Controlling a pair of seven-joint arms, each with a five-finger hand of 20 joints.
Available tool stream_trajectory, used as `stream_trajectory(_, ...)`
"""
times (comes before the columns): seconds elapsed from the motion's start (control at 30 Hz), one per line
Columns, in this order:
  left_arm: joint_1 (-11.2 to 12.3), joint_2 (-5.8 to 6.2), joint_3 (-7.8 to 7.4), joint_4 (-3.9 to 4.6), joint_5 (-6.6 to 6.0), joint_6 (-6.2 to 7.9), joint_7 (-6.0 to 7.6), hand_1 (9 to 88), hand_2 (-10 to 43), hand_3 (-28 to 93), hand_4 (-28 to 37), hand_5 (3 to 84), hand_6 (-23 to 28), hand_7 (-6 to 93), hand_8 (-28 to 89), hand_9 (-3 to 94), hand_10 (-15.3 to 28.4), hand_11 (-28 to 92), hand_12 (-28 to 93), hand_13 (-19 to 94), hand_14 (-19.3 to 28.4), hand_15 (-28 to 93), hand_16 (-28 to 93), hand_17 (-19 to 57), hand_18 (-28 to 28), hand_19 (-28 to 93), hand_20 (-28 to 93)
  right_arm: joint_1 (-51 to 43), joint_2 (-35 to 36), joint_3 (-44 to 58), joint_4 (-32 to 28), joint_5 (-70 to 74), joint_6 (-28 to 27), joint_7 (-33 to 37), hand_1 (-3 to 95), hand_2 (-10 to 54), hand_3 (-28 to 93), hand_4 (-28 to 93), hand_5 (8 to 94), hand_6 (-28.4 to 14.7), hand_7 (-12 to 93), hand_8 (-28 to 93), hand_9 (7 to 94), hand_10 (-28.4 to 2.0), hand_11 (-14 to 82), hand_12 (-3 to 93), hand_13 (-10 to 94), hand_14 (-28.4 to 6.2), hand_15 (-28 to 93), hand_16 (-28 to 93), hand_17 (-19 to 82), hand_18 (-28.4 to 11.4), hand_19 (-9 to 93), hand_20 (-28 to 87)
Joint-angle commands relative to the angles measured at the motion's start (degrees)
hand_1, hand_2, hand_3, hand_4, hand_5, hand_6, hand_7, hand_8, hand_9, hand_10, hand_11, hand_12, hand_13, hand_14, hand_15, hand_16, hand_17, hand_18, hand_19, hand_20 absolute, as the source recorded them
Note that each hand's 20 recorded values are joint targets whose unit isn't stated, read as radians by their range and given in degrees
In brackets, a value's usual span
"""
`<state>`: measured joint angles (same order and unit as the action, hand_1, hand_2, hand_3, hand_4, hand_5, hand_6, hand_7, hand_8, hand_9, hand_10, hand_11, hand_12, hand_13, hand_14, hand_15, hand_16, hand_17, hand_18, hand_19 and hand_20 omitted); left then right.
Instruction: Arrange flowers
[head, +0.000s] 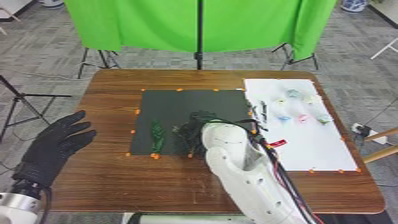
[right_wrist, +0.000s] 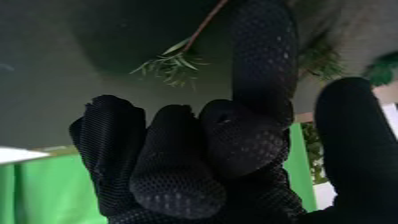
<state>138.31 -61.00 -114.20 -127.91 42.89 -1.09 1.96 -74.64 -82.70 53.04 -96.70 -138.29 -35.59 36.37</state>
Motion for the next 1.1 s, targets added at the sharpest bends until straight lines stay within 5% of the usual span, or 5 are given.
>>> stream_trajectory(0.03,0.54,-0.41,0.04,0.28,0.24,-0.42,-0.36,27.9,-2.9,71,-21.8,33.0,1.8,28.9,-14,28.8,12.4,32,15,26,14.9,44,-1,-4.8,22.7,50,9,0.70,-0.28,3.16,-4.85,-0.38,0.82,-1.98,11.5,6.9,73,-28,93.7,0.2,42,-13,93.7,-5.2,66.1,21.6,94,-2.9,79,20,65,-22.5,93,68)
stream_trajectory(0.33,1.93,-1.11,-0.48,-0.24,0.23,0.27,0.76,27.8,-2.9,71,-21.8,33.0,1.8,29.0,-14,28.8,12.4,32,15,26,14.9,44,-1,-4.8,22.7,50,9,5.16,13.17,10.79,-6.92,4.07,9.07,-1.55,9.2,6.3,72,-28,93.6,-0.6,35,-12,93.7,-7.1,58.4,23.9,94,-5.3,72,26,60,-22.6,93,66)
stream_trajectory(0.53,2.17,-1.24,-0.80,-0.29,0.42,0.17,0.99,27.8,-2.9,71,-21.8,33.0,1.8,29.0,-14,28.8,12.5,32,14,26,14.9,44,-1,-4.8,22.7,50,9,9.40,23.87,8.07,1.25,-2.22,14.89,-1.42,13.6,-0.7,73,-28,83.9,-0.6,41,-14,92.0,-8.7,49.2,34.4,86,-7.5,72,29,50,-22.6,93,63)
stream_trajectory(0.83,1.64,-0.81,-0.45,-0.02,0.32,-0.26,0.72,27.8,-2.8,71,-21.7,33.0,1.8,29.0,-14,28.8,12.5,32,14,26,14.9,44,-1,-4.8,22.7,50,9,12.99,27.23,2.95,7.13,-4.40,3.57,-1.95,16.9,-9.3,64,-28,79.9,-0.5,46,-15,88.0,-9.1,50.7,34.7,82,-8.1,73,28,46,-22.4,93,60)
stream_trajectory(1.1,1.72,-0.77,-0.61,-0.06,0.31,-0.26,0.62,27.9,-2.7,71,-21.8,33.0,1.8,28.9,-14,28.9,12.5,32,14,26,14.9,44,-1,-4.8,22.7,50,9,10.48,27.24,3.51,5.67,-3.78,2.71,-2.67,17.1,-8.9,51,-28,79.5,-0.7,46,-16,87.6,-9.4,50.5,35.1,82,-8.2,73,29,46,-23.1,93,59)
